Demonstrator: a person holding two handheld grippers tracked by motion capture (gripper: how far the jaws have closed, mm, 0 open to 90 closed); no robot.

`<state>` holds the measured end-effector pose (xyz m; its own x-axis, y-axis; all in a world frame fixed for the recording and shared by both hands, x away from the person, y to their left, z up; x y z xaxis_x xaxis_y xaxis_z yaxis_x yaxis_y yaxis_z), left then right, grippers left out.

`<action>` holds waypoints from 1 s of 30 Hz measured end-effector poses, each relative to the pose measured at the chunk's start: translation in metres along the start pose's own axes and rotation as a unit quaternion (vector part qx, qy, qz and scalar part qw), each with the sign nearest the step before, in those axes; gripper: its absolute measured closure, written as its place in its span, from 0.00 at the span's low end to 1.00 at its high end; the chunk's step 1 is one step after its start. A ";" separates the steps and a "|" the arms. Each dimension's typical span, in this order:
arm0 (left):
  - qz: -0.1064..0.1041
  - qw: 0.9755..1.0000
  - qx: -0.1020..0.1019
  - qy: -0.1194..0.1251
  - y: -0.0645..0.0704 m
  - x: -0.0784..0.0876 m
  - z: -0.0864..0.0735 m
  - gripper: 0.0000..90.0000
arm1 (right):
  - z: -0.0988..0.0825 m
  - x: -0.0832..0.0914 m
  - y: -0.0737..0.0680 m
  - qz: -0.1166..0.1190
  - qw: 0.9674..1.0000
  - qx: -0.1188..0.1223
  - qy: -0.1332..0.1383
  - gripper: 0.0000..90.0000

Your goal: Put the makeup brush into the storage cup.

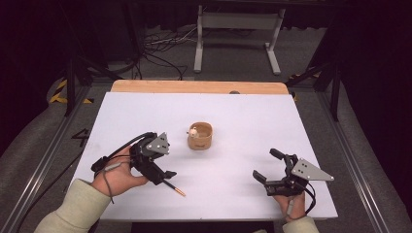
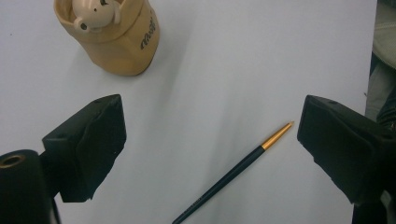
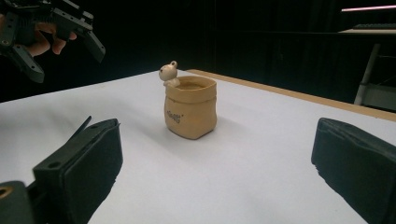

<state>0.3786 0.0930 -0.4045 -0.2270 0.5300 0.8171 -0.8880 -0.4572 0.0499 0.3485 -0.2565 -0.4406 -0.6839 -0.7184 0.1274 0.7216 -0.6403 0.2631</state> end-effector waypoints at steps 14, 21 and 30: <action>-0.010 0.998 -0.008 -0.064 -0.004 -0.010 -0.005 0.15 | -0.001 0.000 0.000 0.000 1.000 -0.003 -0.004 0.02; -0.021 0.996 -0.003 -0.090 -0.007 -0.010 -0.007 0.19 | -0.002 -0.001 0.000 0.000 1.000 -0.004 -0.005 0.02; -0.015 0.994 0.000 -0.106 -0.010 -0.012 -0.008 0.16 | -0.002 -0.001 0.001 0.000 1.000 -0.003 -0.005 0.02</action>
<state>0.3868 0.0966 -0.4193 -0.1111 0.3804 0.9181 -0.8931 -0.4434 0.0757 0.3496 -0.2568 -0.4421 -0.6849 -0.7157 0.1368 0.7223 -0.6421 0.2568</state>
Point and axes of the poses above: each handheld gripper's, and its own axes: x roughly backward along the jaws, z roughly out of its top, y roughly to its right, the point moved 6 cm from there along -x, roughly forward along the jaws, and after that the axes turned 15 degrees about x, right-handed, at the moved point
